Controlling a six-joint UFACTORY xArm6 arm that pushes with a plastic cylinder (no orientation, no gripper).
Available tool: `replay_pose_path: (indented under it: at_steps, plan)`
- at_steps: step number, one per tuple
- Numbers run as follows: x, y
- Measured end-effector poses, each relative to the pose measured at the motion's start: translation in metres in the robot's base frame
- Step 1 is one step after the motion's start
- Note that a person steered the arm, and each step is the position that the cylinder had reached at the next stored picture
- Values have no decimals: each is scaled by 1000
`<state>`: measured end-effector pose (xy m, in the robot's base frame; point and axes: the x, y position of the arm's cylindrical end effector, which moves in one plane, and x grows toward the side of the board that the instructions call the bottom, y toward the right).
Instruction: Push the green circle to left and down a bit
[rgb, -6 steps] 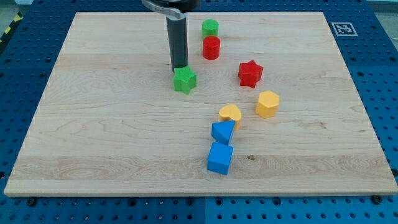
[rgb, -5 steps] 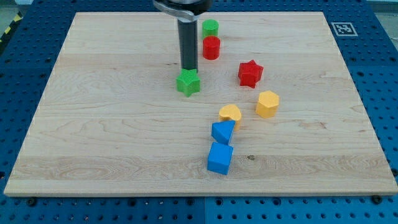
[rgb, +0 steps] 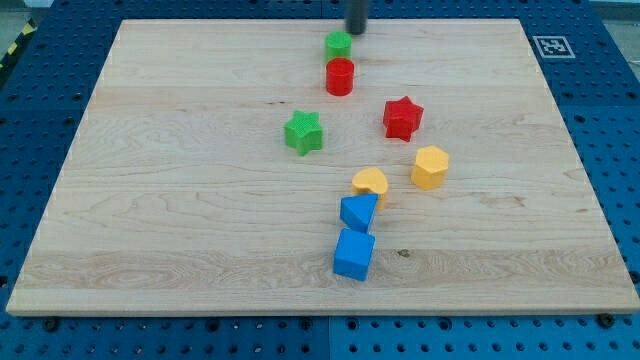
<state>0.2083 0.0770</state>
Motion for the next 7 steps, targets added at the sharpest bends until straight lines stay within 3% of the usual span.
replay_pose_path:
  at_steps: [1,2,7]
  plan:
    - [28,10]
    - [48,-20]
    - [47,-72]
